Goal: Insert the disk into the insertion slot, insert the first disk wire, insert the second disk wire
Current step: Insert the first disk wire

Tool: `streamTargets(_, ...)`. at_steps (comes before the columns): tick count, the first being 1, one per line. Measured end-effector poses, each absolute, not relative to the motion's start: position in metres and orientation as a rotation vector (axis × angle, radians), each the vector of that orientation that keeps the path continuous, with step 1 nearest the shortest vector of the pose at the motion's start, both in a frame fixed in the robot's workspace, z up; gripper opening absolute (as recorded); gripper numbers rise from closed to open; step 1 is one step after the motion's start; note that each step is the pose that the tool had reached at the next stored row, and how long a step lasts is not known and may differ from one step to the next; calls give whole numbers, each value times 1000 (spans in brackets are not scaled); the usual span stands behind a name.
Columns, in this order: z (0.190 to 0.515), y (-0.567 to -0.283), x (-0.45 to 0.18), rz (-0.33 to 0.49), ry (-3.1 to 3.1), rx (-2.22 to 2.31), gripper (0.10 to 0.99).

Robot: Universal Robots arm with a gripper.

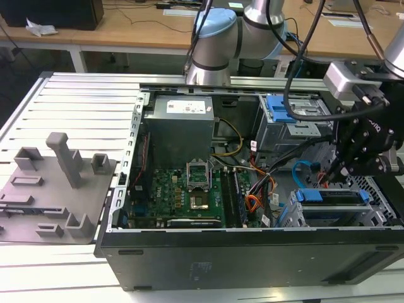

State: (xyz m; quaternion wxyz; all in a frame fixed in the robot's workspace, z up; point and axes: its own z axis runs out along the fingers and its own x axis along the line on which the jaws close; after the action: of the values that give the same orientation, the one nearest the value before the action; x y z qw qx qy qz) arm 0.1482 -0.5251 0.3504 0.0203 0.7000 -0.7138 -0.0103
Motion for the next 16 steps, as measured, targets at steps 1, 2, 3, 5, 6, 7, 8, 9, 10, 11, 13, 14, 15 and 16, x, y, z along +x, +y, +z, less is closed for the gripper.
streamTargets(1, 350, -527, 148, -32, -2214, 2171, 173)
streamTargets(2, 350, -530, 148, -32, -2214, 2171, 173)
streamTargets(3, 350, -533, 148, -32, -2214, 2171, 173)
streamTargets(5, 348, -534, 153, -33, -2213, 2171, 173)
streamTargets(6, 347, -535, 156, -33, -2213, 2170, 173)
streamTargets(7, 347, -536, 158, -34, -2213, 2170, 173)
streamTargets(8, 346, -537, 159, -34, -2213, 2170, 173)
streamTargets(9, 346, -538, 160, -34, -2213, 2170, 173)
streamTargets(10, 345, -538, 161, -34, -2213, 2170, 173)
streamTargets(11, 345, -538, 161, -34, -2213, 2170, 173)
streamTargets(13, 344, -538, 162, -34, -2213, 2170, 173)
streamTargets(14, 343, -538, 162, -34, -2213, 2170, 173)
streamTargets(15, 343, -539, 162, -34, -2213, 2170, 173)
streamTargets(16, 342, -539, 162, -35, -2213, 2170, 173)
